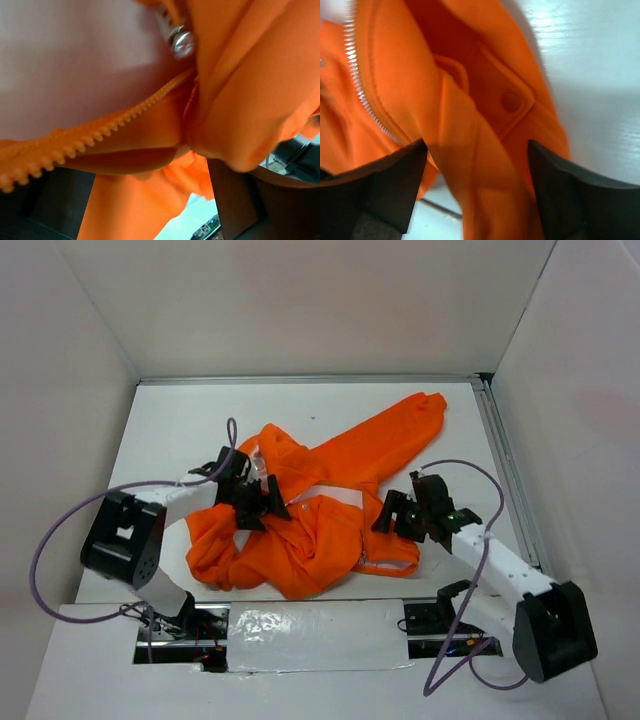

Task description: Zip up the jacket

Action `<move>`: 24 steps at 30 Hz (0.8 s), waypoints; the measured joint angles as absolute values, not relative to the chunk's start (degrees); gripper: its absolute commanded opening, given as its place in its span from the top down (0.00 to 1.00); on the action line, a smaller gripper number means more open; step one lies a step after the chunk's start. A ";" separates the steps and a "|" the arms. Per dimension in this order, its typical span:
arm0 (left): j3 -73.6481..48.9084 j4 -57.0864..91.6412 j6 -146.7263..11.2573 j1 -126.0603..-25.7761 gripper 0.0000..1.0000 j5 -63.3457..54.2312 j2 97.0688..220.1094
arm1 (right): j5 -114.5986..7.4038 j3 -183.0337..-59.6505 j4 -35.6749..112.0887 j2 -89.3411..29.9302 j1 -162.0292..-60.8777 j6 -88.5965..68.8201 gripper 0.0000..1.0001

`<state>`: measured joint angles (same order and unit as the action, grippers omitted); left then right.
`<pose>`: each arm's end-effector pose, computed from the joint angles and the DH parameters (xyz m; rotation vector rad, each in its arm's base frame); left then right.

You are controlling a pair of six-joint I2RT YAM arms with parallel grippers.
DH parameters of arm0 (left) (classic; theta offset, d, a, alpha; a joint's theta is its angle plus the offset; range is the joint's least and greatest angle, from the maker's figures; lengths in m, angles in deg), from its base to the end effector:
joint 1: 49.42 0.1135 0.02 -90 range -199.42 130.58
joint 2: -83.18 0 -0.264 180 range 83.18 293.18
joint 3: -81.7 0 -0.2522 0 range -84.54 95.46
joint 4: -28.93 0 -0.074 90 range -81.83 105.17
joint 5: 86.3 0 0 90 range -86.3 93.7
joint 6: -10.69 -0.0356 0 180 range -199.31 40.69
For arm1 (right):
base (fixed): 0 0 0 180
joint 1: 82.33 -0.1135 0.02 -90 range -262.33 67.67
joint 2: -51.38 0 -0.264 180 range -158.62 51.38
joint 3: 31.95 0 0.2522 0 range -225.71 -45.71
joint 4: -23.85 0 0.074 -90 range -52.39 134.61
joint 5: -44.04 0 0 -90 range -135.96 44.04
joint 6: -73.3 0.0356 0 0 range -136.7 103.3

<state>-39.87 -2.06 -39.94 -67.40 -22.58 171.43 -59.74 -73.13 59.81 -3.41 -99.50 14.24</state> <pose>0.2637 -0.1022 0.1595 -0.3486 2.7532 -0.9135 0.1726 0.0622 0.1872 0.1903 2.5093 0.6547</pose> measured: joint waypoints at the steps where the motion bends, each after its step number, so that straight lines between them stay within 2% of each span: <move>1: -38.06 -2.30 -40.20 -67.29 0.01 -22.78 173.16 | -58.29 -73.46 59.46 -5.77 -100.26 14.56 0.31; 2: -35.20 -2.61 -40.59 -67.02 0.01 -22.88 175.78 | -56.61 -74.22 59.57 -8.63 -100.92 15.18 0.39; 6: -23.55 -1.58 -42.19 -64.86 0.01 -25.81 186.84 | -51.67 -79.18 59.17 -17.97 -102.07 16.36 0.50; 10: -8.18 -1.40 -44.73 -63.31 0.01 -28.57 198.14 | -47.54 -85.17 58.95 -23.30 -102.38 16.84 0.53; 13: 3.62 -1.38 -46.91 -63.11 0.01 -28.87 205.42 | -45.49 -88.19 58.65 -25.07 -102.86 16.88 0.44; 16: 9.22 -1.19 -48.44 -63.00 0.01 -29.22 207.71 | -44.44 -89.43 58.65 -25.13 -103.54 16.88 0.30; 17: 9.70 -1.34 -49.08 -63.02 0.01 -29.38 207.32 | -44.18 -89.56 58.65 -25.13 -103.71 16.81 0.22; 22: 3.80 -2.39 -50.61 -64.03 0.01 -27.19 197.68 | -42.97 -89.54 59.89 -22.25 -104.59 16.57 0.00; 24: -3.57 -3.07 -50.65 -64.69 0.01 -25.49 188.22 | -42.43 -89.48 60.18 -18.69 -104.83 16.44 0.00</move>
<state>-3.57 -3.07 -50.65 -64.69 -25.49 188.22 -42.43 -89.48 60.18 -18.69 -104.83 16.44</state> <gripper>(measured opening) 0.993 0.989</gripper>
